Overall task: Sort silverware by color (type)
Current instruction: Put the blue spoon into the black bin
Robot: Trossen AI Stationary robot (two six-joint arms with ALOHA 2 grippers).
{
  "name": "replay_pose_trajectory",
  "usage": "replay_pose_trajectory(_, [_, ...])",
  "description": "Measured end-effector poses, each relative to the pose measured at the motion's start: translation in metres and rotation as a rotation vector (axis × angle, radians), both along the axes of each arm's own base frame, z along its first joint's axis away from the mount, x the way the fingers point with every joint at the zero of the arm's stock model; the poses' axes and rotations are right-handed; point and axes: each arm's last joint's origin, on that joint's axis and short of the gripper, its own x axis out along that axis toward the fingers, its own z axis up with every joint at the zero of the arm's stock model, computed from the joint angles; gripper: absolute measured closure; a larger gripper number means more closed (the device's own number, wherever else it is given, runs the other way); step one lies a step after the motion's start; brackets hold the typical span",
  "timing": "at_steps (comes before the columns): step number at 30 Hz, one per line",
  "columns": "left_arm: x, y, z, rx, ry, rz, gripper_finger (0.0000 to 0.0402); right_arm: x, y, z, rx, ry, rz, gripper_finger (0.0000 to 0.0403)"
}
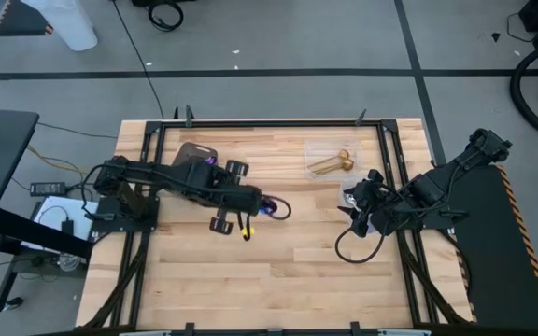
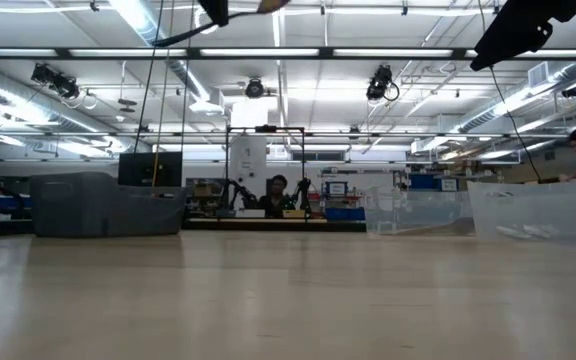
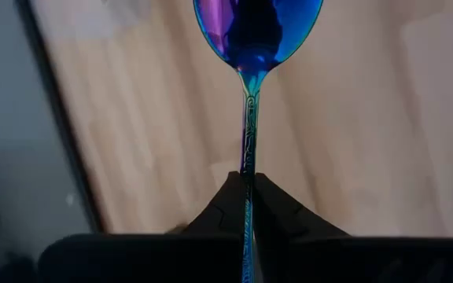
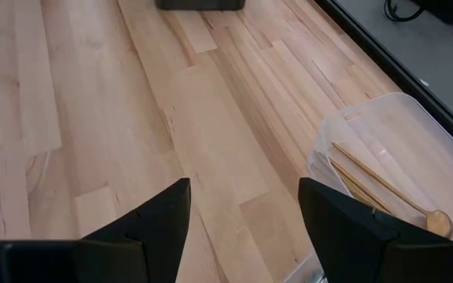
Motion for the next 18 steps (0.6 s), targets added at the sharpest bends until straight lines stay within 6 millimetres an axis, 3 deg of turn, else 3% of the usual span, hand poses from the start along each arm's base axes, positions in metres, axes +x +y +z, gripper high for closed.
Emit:
replay_pose_trajectory(9, [-0.006, 0.024, -0.002, 0.096, 0.066, 0.150, 0.0388, 0.000, 0.000, 0.000, 0.004, 0.001, 0.002, 0.0157])
replay_pose_trajectory(18, [-0.035, 0.062, -0.043, 0.130, 0.138, 0.266, 0.0389, 0.000, 0.000, 0.000, 0.004, 0.000, 0.002, 0.0157])
